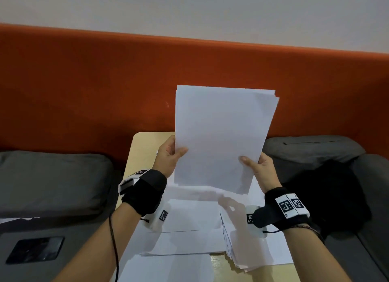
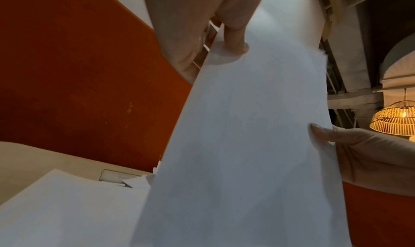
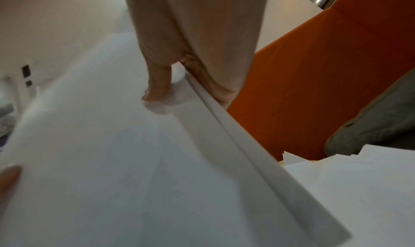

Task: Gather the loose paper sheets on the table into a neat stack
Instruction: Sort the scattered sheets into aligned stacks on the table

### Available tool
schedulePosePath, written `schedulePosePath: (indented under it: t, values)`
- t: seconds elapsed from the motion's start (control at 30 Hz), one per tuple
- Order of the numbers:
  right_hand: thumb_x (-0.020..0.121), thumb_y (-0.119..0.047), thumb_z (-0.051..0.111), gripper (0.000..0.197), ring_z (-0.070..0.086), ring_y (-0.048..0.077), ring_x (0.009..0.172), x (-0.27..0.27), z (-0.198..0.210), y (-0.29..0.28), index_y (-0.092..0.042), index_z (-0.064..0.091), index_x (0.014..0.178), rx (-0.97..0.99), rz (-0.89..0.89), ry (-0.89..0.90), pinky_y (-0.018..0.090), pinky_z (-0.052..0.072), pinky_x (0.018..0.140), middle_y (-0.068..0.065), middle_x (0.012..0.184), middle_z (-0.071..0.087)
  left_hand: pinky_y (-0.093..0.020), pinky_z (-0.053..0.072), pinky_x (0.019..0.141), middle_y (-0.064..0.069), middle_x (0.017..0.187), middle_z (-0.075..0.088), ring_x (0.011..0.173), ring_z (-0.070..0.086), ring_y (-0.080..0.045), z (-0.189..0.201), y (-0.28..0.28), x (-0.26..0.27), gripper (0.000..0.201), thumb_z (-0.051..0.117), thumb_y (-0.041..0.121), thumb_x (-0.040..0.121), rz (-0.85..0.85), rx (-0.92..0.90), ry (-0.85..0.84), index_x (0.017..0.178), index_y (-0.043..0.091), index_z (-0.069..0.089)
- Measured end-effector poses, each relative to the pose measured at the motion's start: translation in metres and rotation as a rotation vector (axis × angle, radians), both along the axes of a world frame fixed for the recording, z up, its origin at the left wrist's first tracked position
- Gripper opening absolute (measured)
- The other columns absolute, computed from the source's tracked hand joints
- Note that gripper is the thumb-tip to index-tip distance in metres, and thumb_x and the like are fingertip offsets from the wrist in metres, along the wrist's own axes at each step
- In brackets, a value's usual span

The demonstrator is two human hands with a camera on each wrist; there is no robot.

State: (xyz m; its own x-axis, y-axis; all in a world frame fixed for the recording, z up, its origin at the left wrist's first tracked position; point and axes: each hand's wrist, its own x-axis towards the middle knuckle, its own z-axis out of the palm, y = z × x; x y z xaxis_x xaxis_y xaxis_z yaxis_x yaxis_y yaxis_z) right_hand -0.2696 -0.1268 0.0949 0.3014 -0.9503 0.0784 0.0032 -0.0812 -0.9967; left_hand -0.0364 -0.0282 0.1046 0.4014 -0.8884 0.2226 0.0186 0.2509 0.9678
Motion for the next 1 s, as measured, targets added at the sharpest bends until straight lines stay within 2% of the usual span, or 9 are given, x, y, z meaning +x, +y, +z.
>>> schedulePosePath:
  t: [0.13,0.2,0.3,0.43,0.53,0.67,0.77,0.9,1.0]
  values:
    - [0.086,-0.001,0.062,0.019,0.067,0.014,0.08,0.002,-0.003,0.002,-0.003,0.065,0.104,0.024,0.013,0.019,0.025,0.053,0.071,0.004,0.093,0.07,-0.01,0.05,0.071,0.004,0.097,0.062,0.076,0.064,0.009,0.005,-0.004,0.0,0.032,0.051,-0.01,0.088,0.072,-0.025,0.034,0.119,-0.004,0.051]
    - [0.086,-0.003,0.061,0.015,0.067,0.01,0.078,0.003,-0.004,0.004,-0.006,0.065,0.101,0.03,0.024,0.027,0.019,0.054,0.069,0.002,0.093,0.07,-0.011,0.05,0.072,0.005,0.097,0.063,0.078,0.064,0.008,0.008,-0.005,-0.001,0.029,0.049,-0.01,0.089,0.079,-0.025,0.02,0.116,0.0,0.052]
    - [0.087,-0.006,0.06,0.013,0.066,0.017,0.085,0.005,-0.003,0.005,-0.011,0.065,0.098,0.036,0.028,0.025,0.025,0.054,0.075,0.002,0.096,0.069,-0.013,0.05,0.074,0.015,0.092,0.068,0.081,0.064,0.006,0.012,-0.004,-0.004,0.03,0.045,-0.009,0.091,0.071,-0.028,-0.001,0.105,0.016,0.055]
    - [0.089,-0.009,0.059,0.016,0.066,0.013,0.084,0.006,0.004,0.007,-0.008,0.064,0.104,0.015,0.017,0.017,0.023,0.054,0.073,-0.001,0.096,0.069,-0.011,0.05,0.074,0.006,0.098,0.063,0.08,0.063,0.007,0.017,-0.004,-0.006,0.025,0.044,-0.006,0.093,0.093,-0.062,-0.019,0.105,0.014,0.053]
    - [0.088,-0.01,0.06,0.017,0.065,0.015,0.088,0.007,0.007,0.009,-0.011,0.063,0.105,0.006,0.014,0.0,0.028,0.053,0.078,0.002,0.1,0.069,-0.012,0.049,0.073,0.004,0.096,0.063,0.079,0.063,0.006,0.017,-0.004,-0.006,0.026,0.044,-0.006,0.093,0.107,-0.068,-0.016,0.098,0.018,0.052]
    - [0.086,-0.006,0.063,0.02,0.065,0.021,0.093,0.01,0.0,0.012,-0.012,0.063,0.105,0.042,0.046,0.041,0.03,0.054,0.08,0.008,0.107,0.068,-0.012,0.05,0.077,0.001,0.105,0.062,0.084,0.063,0.006,0.001,0.0,-0.003,0.028,0.052,-0.005,0.09,0.136,0.018,-0.007,0.113,0.011,0.049]
    - [0.088,-0.004,0.061,0.016,0.063,0.019,0.084,0.018,0.001,0.016,-0.007,0.062,0.103,0.05,0.027,0.112,0.016,0.053,0.068,0.012,0.103,0.067,-0.013,0.051,0.079,-0.005,0.109,0.059,0.086,0.061,-0.002,-0.006,0.006,-0.006,0.033,0.051,-0.006,0.09,0.141,0.107,-0.041,0.121,0.0,0.048]
    - [0.09,-0.005,0.058,0.017,0.064,0.013,0.084,0.029,0.014,0.014,-0.008,0.061,0.107,0.019,-0.002,0.025,0.016,0.052,0.068,0.004,0.097,0.067,-0.009,0.05,0.074,0.005,0.097,0.062,0.078,0.063,0.01,0.005,0.005,0.002,0.026,0.05,-0.006,0.09,0.214,0.043,-0.01,0.114,0.005,0.051]
    - [0.09,-0.004,0.057,0.02,0.063,0.025,0.092,0.039,-0.006,0.013,-0.003,0.062,0.109,0.052,0.001,0.151,0.027,0.051,0.075,0.011,0.102,0.066,-0.021,0.046,0.088,-0.007,0.112,0.062,0.098,0.061,-0.011,-0.011,0.009,0.006,0.032,0.05,-0.005,0.09,0.212,0.172,-0.051,0.121,0.003,0.05]
